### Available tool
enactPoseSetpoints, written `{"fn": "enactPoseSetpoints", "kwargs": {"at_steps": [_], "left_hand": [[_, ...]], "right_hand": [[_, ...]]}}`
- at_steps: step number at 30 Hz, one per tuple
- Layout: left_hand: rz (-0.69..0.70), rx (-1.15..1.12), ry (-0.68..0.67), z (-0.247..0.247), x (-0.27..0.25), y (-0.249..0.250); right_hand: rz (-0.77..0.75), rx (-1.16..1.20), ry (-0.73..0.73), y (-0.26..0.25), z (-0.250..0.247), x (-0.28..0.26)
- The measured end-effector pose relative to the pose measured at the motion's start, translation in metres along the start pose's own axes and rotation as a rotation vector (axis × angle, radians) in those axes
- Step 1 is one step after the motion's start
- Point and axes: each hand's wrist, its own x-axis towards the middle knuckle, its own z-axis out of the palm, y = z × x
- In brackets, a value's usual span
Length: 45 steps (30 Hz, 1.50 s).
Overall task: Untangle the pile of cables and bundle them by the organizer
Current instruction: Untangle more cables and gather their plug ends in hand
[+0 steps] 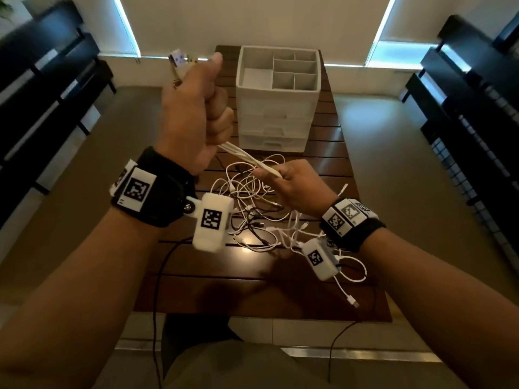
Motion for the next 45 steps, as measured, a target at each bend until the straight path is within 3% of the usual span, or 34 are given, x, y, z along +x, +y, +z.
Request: {"fn": "enactPoseSetpoints", "kwargs": {"at_steps": [7,12,20,28,33,37,39,42,45], "left_hand": [[-0.033,-0.013,0.08,-0.033,-0.002,0.014],[0.022,0.012,0.129,-0.055,-0.005,0.03],[0.067,0.03,0.214,-0.083,-0.005,0.054],[0.055,0.028,0.239,-0.086,-0.007,0.049],[0.085,0.064,0.245,-0.088,-0.007,0.064],[0.09,0.077,0.231,-0.079,-0.001,0.061],[0.091,0.074,0.206,-0.078,0.001,0.056],[0.074,0.078,0.205,-0.08,0.003,0.051],[0.079,0.064,0.229,-0.076,0.005,0.047]], "right_hand": [[-0.017,-0.141,0.0,0.034,-0.008,-0.017],[-0.019,-0.28,0.034,0.061,-0.014,-0.025],[0.195,-0.32,0.033,0.107,-0.033,-0.055],[0.415,-0.452,-0.29,0.109,-0.031,-0.073],[0.434,-0.416,-0.312,0.085,-0.047,-0.074],[0.528,-0.453,-0.722,0.071,-0.015,-0.101],[0.534,-0.381,-0.842,0.062,-0.009,-0.104],[0.596,-0.035,-0.819,0.064,-0.021,-0.099],[0.487,-0.033,-0.698,0.076,-0.033,-0.087]]}}
